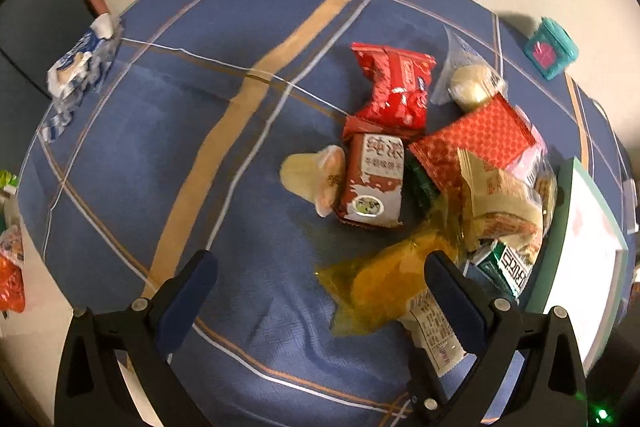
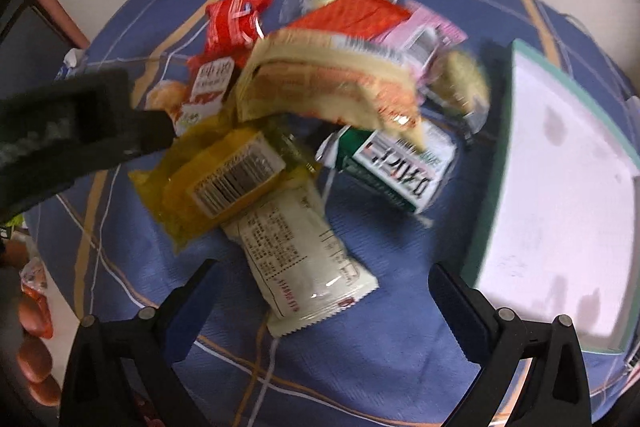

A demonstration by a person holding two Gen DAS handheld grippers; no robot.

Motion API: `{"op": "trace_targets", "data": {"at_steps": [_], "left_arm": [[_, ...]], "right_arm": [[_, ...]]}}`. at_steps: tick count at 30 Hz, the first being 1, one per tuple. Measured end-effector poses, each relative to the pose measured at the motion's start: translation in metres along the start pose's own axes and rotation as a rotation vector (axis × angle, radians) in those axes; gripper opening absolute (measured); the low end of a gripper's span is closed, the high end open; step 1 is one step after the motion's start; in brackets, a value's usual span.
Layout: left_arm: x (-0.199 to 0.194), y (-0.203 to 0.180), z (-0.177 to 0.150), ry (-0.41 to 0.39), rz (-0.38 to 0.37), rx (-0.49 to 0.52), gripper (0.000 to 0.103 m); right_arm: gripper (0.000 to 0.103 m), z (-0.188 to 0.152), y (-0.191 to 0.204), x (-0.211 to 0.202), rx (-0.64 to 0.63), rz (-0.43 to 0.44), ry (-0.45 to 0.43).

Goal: Organize snacks
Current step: 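Reach the right tool to the cream biscuit packet while the left tool approaches the yellow cake bag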

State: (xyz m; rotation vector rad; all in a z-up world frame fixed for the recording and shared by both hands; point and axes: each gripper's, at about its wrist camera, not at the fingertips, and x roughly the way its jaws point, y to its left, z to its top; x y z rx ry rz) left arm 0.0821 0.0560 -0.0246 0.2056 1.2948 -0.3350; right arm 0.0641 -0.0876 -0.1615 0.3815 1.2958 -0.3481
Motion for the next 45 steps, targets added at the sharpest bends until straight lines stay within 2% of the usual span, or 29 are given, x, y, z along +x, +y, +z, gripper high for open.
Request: {"op": "trace_targets", "data": {"at_steps": [4,11,17,24,26,27,30,40,45], "left_arm": [[0.011,-0.005,0.003,0.042,-0.01,0.046,0.103],[0.013,-0.013,0.007,0.045,-0.003,0.083,0.103],[0.016,-0.033,0.007,0.049,-0.029,0.111,0.103],[0.035,-0.061,-0.001,0.077,-0.05,0.15,0.102],[0.039,-0.065,-0.005,0.087,-0.073,0.147,0.099],[0.041,-0.068,-0.006,0.095,-0.085,0.148,0.093],[0.046,-0.071,-0.011,0.105,-0.074,0.156,0.084],[0.052,-0.087,-0.025,0.096,-0.075,0.18,0.072],[0.046,-0.078,-0.036,0.098,-0.082,0.171,0.067]], "right_arm": [[0.103,0.003,0.008,0.013,-0.006,-0.012,0.019],[0.101,0.011,0.0,0.023,0.021,-0.003,0.02],[0.084,0.015,-0.002,0.016,0.05,-0.006,-0.001],[0.076,0.017,-0.014,0.012,0.073,0.019,-0.002],[0.075,0.018,-0.016,0.013,0.077,0.023,-0.001],[0.075,0.017,-0.017,0.013,0.079,0.023,0.001],[0.075,0.002,-0.036,0.014,0.081,0.025,0.003],[0.074,-0.022,-0.045,0.004,0.11,0.038,0.033],[0.074,-0.036,-0.053,-0.002,0.135,0.051,0.048]]}}
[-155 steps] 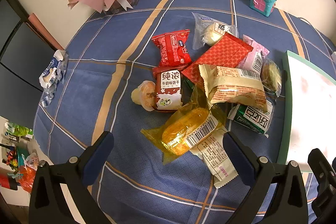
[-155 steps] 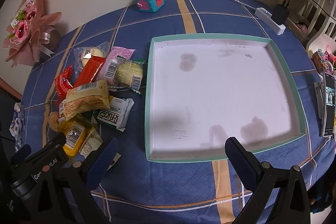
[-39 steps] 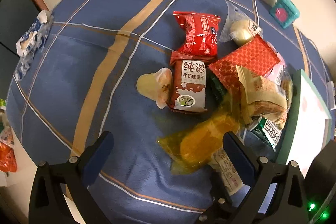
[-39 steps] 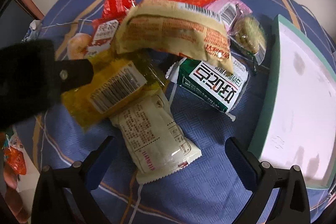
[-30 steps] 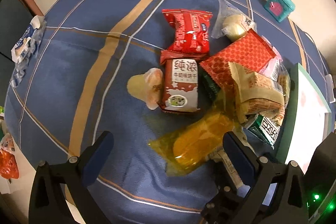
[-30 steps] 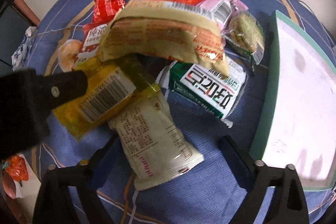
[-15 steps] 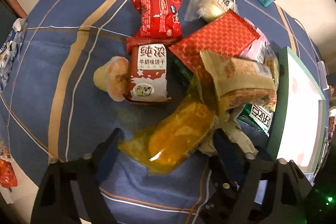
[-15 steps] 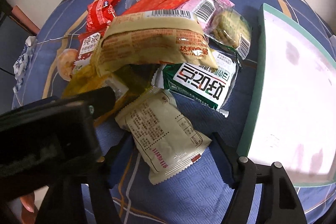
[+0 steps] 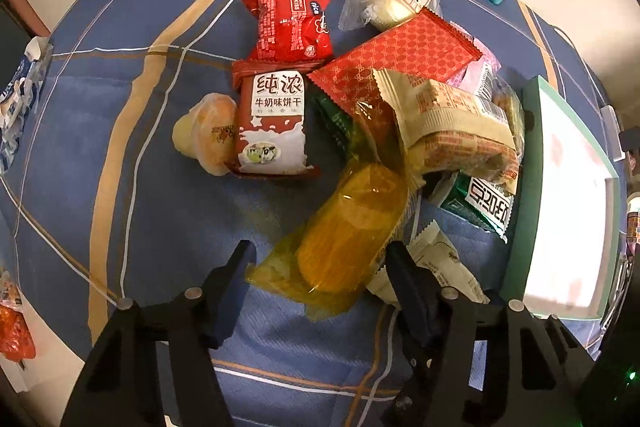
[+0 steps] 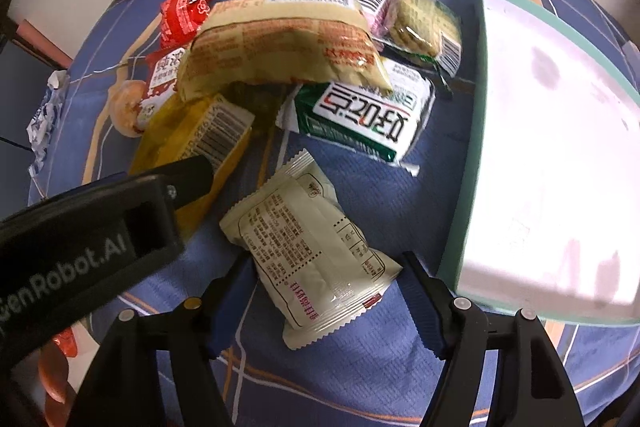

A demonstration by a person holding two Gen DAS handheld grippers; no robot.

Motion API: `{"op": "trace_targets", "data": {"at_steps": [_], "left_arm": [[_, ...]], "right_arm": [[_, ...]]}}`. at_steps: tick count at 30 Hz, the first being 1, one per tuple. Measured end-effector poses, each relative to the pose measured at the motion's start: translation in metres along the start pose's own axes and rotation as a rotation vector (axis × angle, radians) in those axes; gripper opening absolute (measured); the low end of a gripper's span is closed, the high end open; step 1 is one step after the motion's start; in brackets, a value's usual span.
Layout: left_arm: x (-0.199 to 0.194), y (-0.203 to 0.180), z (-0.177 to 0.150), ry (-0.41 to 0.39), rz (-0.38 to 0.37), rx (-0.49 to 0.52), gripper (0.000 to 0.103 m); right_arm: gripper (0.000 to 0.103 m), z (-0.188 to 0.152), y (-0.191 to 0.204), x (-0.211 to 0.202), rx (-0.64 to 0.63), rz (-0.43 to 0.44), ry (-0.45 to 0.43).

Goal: Organize snacks
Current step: 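Reach the right tool to the cream biscuit packet while the left tool approaches the yellow cake bag, then close the right tool on the cream packet while the left tool grasps the yellow cake bag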

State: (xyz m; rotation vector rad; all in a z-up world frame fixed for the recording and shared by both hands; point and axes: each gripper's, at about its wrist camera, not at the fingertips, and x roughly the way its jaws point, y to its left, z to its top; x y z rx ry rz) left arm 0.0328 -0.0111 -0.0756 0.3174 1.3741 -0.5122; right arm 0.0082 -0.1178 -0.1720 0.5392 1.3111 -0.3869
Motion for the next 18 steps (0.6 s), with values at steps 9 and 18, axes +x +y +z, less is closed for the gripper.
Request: {"op": "trace_targets", "data": {"at_steps": [9,18], "left_arm": [[-0.005,0.0,-0.018,-0.009,-0.031,-0.028,0.056],[-0.016,-0.001,-0.04,0.027,-0.068,-0.042,0.053]], "right_arm": [[0.074,-0.021,-0.025,-0.009,0.058,0.033,0.026],[0.074,-0.044,-0.042,-0.018,0.077,0.034,0.068]]}}
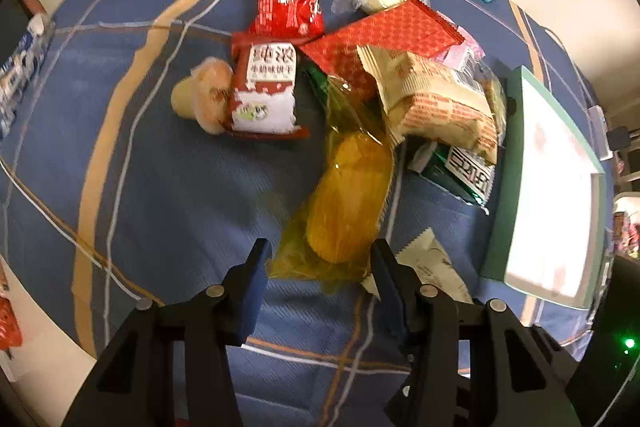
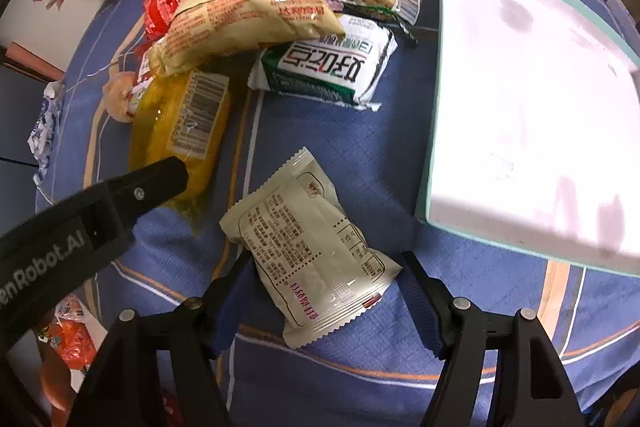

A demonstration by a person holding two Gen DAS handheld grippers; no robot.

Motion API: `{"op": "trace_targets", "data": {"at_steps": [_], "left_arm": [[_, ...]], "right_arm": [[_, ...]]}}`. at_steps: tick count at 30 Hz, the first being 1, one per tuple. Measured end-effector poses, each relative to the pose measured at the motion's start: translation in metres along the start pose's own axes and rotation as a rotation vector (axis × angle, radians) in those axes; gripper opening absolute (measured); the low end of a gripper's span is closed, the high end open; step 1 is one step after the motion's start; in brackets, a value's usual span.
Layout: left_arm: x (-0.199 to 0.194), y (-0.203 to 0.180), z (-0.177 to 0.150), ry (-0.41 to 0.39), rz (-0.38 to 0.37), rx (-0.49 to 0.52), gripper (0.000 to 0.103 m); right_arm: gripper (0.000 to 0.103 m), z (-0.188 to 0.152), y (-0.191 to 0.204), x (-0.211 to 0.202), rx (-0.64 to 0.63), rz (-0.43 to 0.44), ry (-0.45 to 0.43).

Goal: Organize snacks
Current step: 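Close the right tool on the cream packet while the left tool grasps the yellow cake bag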

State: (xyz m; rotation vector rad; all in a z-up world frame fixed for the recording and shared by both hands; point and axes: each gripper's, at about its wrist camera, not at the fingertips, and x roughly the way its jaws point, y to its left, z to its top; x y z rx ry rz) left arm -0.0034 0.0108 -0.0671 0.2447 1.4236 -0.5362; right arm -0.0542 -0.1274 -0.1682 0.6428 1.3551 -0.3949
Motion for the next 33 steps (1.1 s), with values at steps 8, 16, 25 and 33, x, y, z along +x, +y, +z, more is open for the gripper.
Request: {"op": "trace_targets", "data": {"at_steps": [8,16,25,33], "left_arm": [[-0.006,0.009,0.0,-0.03,-0.023,-0.037,0.058],[0.004,0.005,0.018,-0.021,-0.014,-0.024,0.061],[0.024,-0.012,0.045,-0.003,-0.009,0.001,0.061],[0.026,-0.016,0.055,-0.022,-0.038,-0.004,0.043]], "right_arm": [[0.076,0.0,-0.016,-0.012,0.026,0.047,0.01],[0.079,-0.001,-0.014,-0.012,-0.029,-0.006,0.012],[0.083,0.002,-0.006,-0.024,-0.067,-0.039,-0.027],[0.083,0.012,-0.001,-0.033,-0.111,-0.028,-0.046]]}}
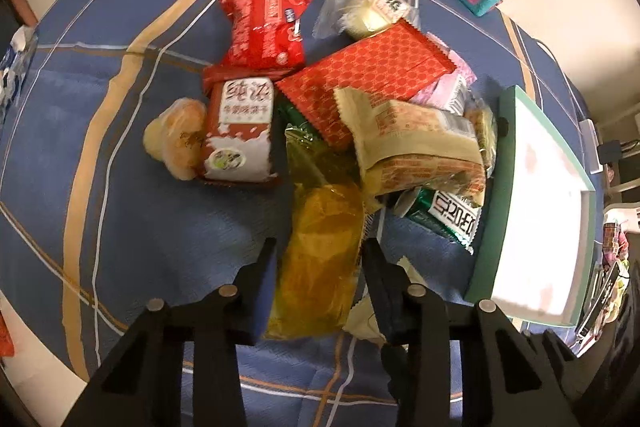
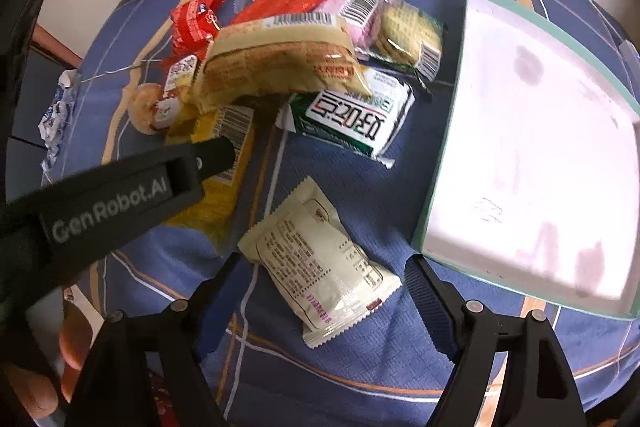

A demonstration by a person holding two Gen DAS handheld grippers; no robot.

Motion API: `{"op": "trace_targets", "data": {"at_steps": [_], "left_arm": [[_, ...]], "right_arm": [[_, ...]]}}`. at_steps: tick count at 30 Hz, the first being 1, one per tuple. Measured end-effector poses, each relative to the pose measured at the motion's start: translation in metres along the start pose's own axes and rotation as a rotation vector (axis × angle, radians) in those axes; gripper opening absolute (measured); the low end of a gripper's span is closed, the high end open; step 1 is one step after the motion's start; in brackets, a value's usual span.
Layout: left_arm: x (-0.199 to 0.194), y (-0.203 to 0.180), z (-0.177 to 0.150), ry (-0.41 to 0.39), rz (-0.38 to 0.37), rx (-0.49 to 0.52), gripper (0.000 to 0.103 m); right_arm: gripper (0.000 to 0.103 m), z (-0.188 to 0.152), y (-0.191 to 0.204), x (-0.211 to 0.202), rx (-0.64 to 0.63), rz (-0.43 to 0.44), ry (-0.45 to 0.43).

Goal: Organize snacks
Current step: 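Close the right tool on the cream packet while the left tool grasps the yellow cake bag, then carry both packets to the white tray and open both tools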

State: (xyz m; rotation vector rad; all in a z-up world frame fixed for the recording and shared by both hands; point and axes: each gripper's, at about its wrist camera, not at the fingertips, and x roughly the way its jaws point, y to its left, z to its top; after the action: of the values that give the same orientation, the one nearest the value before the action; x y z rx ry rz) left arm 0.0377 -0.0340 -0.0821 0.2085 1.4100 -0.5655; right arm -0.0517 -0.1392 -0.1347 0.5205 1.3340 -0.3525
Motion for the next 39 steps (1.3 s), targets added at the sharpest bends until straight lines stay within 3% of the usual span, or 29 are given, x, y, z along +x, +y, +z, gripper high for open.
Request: {"op": "trace_targets", "data": {"at_steps": [7,13,18,22,28,32,39], "left_arm": [[-0.004,0.029,0.002,-0.001,0.02,-0.086,0.043],[0.002,0.023,0.007,0.007,0.035,-0.059,0.043],[0.015,0.011,-0.001,0.023,0.046,-0.045,0.045],[0.038,0.013,-0.009,0.09,0.067,-0.03,0.046],[0.041,0.01,-0.007,0.072,0.078,-0.025,0.043],[0.025,0.015,-0.006,0.018,0.069,-0.045,0.042],[-0.033,0.022,-0.008,-0.198,0.037,-0.083,0.042]], "right_arm": [[0.083,0.008,0.025,0.019,-0.096,-0.028,0.032],[0.083,0.003,0.038,0.025,-0.155,-0.089,0.061],[0.057,-0.004,0.04,0.021,-0.133,-0.12,0.035],[0.055,-0.004,0.037,0.014,-0.115,-0.11,0.026],[0.055,-0.001,0.021,-0.013,-0.081,-0.09,0.003],[0.055,-0.005,0.017,-0.039,-0.05,-0.048,-0.042],[0.055,-0.006,0.004,-0.108,0.022,0.028,-0.182]]}}
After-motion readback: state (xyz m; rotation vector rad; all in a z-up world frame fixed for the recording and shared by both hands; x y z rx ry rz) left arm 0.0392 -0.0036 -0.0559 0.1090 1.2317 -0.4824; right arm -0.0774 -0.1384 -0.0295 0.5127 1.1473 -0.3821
